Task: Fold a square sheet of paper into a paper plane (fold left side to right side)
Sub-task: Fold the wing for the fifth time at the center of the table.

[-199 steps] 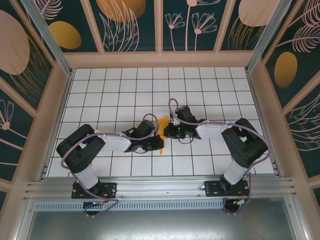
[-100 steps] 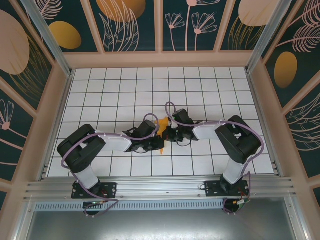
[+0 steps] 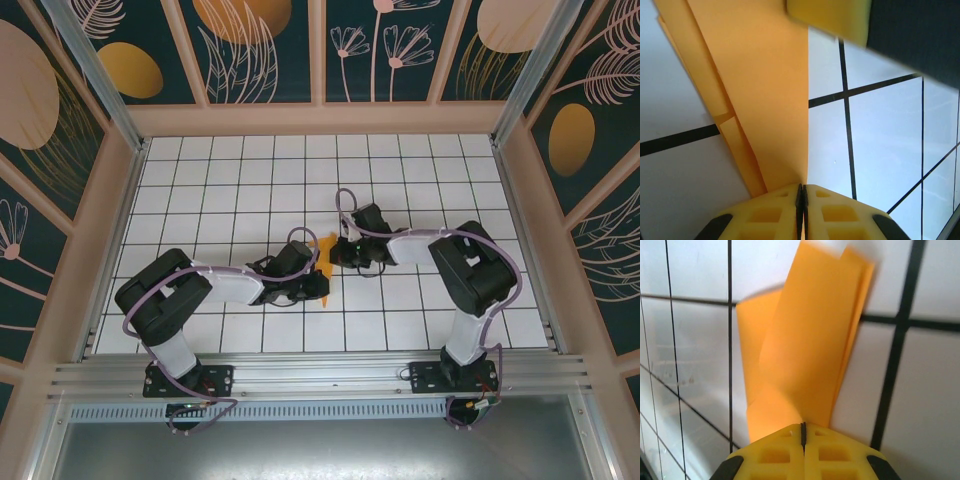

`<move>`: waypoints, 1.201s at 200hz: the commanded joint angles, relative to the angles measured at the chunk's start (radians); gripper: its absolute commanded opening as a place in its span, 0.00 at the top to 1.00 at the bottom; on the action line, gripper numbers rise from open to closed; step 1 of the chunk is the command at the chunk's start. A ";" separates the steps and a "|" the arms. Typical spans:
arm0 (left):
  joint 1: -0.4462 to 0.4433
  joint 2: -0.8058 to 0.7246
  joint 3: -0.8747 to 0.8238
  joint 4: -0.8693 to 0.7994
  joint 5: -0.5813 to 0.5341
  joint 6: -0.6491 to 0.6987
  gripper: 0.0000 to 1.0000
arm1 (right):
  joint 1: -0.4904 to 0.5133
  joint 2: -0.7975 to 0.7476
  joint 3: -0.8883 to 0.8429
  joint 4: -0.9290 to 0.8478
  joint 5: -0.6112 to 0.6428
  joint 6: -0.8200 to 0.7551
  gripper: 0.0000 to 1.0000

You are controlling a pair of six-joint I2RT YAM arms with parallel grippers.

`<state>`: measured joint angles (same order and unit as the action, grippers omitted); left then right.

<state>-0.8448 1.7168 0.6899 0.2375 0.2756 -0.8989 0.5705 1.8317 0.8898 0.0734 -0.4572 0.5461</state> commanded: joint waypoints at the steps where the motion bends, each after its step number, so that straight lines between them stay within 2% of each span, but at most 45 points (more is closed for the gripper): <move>1: -0.009 0.047 -0.043 -0.106 -0.026 0.008 0.85 | -0.018 0.039 0.044 -0.003 0.058 -0.040 1.00; 104: -0.010 0.015 -0.042 -0.081 -0.016 0.008 0.86 | -0.114 0.072 0.190 -0.024 0.044 -0.101 1.00; 133: -0.009 0.006 -0.044 -0.079 -0.016 0.004 0.86 | -0.124 0.012 0.169 -0.027 0.047 -0.110 1.00; 180: -0.009 0.007 -0.035 -0.083 -0.020 0.007 0.86 | -0.085 -0.124 0.012 0.034 -0.078 -0.072 0.99; 215: -0.009 0.003 -0.037 -0.092 -0.022 0.010 0.86 | -0.038 -0.055 0.000 0.100 -0.136 -0.055 0.99; 240: -0.009 0.002 -0.041 -0.096 -0.026 0.010 0.86 | -0.042 -0.015 0.041 0.104 -0.109 -0.078 0.99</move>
<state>-0.8444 1.7157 0.6834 0.2584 0.2596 -0.8986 0.5350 1.7729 0.8921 0.1322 -0.5510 0.4797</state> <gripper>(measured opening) 0.143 0.048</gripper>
